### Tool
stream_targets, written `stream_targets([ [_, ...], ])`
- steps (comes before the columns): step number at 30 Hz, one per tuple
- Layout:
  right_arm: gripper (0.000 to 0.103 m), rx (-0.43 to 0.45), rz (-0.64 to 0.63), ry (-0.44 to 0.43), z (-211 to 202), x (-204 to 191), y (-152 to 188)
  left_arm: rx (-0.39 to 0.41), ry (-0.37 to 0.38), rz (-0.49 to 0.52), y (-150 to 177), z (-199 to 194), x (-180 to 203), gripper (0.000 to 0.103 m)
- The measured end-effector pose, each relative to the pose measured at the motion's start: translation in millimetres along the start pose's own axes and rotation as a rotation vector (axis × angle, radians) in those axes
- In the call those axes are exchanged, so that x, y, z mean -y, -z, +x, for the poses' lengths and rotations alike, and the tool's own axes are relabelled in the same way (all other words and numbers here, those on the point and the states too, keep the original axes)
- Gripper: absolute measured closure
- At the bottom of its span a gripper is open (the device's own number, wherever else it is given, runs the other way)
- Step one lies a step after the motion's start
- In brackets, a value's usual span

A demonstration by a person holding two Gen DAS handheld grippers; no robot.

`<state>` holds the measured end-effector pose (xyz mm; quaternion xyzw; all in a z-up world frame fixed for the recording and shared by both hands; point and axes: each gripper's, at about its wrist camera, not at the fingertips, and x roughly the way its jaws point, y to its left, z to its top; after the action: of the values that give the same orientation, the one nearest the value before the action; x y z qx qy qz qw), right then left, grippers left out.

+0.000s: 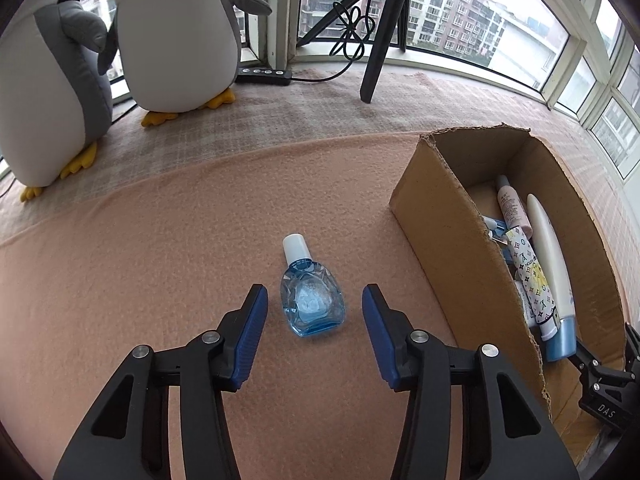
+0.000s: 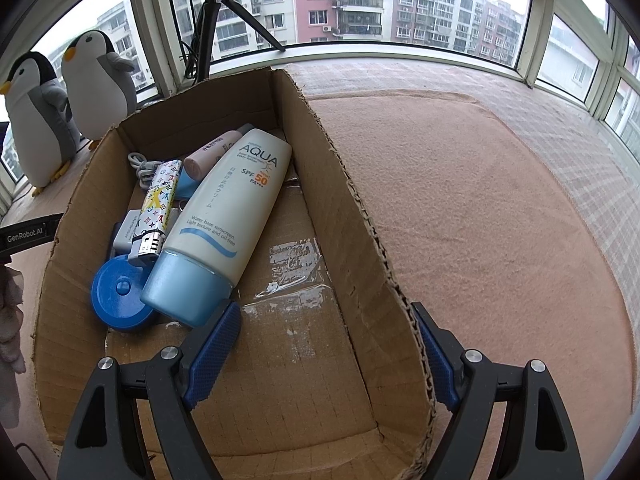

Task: Organize rigid objects
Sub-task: 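Move the left tool to the blue eye-drop bottle and grasp it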

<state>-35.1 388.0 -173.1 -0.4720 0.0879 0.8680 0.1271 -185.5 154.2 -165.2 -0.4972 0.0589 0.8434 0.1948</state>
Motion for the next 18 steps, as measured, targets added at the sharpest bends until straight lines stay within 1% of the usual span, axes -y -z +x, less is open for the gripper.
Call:
stream_targets([
  [1, 0.023, 0.0, 0.0, -0.001, 0.0, -0.1, 0.0, -0.001, 0.0, 0.002, -0.1, 1.0, 0.4, 0.058],
  [2, 0.023, -0.001, 0.001, -0.001, 0.4, 0.3, -0.5, -0.001, -0.004, 0.004, -0.1, 1.8, 0.9, 0.061],
  [7, 0.023, -0.002, 0.001, -0.002, 0.8, -0.2, -0.9, -0.005, -0.019, 0.019, 0.3, 4.8, 3.2, 0.064],
  [10, 0.023, -0.002, 0.001, -0.001, 0.7, -0.4, -0.9, -0.004, -0.029, 0.026, -0.5, 5.1, 3.4, 0.071],
  [18, 0.023, -0.002, 0.0, 0.0, 0.8, 0.2, -1.5, 0.003, -0.026, 0.029, 1.1, 4.3, 2.7, 0.072],
])
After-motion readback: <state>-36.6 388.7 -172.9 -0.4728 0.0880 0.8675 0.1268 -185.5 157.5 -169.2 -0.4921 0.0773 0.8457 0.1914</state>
